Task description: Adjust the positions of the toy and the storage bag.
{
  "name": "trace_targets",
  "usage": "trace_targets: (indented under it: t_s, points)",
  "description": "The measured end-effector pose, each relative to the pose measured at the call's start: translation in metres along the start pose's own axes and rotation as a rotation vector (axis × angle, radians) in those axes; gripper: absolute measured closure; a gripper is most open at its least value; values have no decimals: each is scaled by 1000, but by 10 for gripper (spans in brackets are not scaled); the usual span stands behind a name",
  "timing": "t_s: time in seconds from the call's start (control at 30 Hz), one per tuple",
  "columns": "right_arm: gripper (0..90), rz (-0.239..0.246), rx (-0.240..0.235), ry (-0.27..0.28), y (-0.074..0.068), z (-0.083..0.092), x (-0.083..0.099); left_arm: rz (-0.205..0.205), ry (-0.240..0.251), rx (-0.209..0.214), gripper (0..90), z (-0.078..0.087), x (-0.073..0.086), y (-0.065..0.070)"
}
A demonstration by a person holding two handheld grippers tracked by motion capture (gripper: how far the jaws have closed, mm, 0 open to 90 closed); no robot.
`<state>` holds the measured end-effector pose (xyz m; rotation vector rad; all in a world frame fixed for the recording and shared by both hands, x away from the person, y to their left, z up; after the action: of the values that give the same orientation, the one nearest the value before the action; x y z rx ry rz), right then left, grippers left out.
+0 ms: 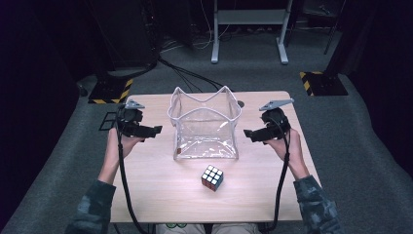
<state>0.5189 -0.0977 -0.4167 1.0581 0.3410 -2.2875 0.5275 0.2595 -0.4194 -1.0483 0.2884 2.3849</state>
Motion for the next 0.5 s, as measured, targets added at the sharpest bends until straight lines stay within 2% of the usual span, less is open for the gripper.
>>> trace_targets:
  t_s: [0.43,0.5]
  points:
    - [79,-3,-7,-11,-16,-18,54,6,-45,15,80,-19,60,9]
    - [79,-6,-12,-14,-19,-20,61,7,-59,1,77,-23,70,8]
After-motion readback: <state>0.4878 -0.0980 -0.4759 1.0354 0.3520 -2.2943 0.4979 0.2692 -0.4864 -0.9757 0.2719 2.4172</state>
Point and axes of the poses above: each handheld gripper's, and its own axes: z roughly backward along the jaws, x roughly out of its underside, y roughly to its right, the point moved 10 cm from there along -z, roughly forward along the jaws, and after that the axes turned 1 degree about x, right-handed, at the moved point
